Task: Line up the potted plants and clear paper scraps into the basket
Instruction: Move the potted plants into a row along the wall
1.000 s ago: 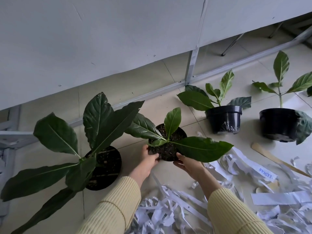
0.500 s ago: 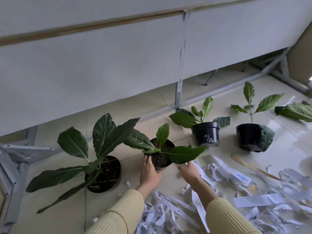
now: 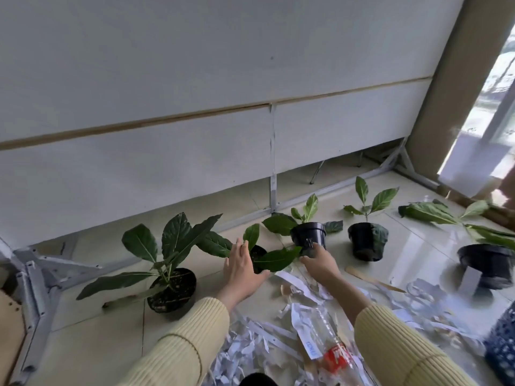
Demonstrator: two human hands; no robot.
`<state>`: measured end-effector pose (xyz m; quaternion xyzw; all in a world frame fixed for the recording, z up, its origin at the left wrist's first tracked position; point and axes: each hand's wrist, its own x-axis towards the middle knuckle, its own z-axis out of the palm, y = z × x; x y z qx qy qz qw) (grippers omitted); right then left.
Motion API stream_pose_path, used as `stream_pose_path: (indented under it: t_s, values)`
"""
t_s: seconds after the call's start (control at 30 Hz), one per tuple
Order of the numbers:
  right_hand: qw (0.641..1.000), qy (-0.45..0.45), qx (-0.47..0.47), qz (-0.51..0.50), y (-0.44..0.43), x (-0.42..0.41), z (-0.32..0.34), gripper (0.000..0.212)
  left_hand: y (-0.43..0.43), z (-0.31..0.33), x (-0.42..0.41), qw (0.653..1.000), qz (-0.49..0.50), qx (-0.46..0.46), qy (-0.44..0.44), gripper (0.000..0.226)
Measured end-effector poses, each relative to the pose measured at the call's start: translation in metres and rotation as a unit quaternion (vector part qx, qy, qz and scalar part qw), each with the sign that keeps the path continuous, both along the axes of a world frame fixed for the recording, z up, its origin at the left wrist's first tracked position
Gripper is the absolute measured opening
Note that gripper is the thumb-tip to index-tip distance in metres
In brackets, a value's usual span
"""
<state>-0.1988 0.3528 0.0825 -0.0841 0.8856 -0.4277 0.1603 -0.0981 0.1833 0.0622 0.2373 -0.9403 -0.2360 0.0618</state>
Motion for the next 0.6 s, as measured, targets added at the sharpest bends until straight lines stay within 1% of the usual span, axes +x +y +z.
stream_pose_path:
  t_s: [0.13, 0.33, 0.5, 0.6]
  values:
    - [0.999, 0.025, -0.021, -0.007, 0.024, 0.020, 0.019, 0.065, 0.017, 0.030, 0.017, 0.999, 0.000, -0.030, 0.018, 0.101]
    - [0.996, 0.059, -0.036, -0.049, 0.049, 0.031, 0.038, 0.062, 0.031, 0.059, 0.023, 0.997, -0.022, -0.059, 0.033, 0.096]
    - [0.992, 0.116, -0.024, -0.051, 0.063, 0.038, 0.045, 0.057, 0.038, 0.068, 0.016, 0.995, -0.046, -0.080, 0.040, 0.094]
    - [0.991, 0.118, -0.019, -0.061, 0.070, 0.047, 0.040, 0.059, 0.048, 0.063, 0.014, 0.994, -0.062, -0.081, 0.030, 0.092]
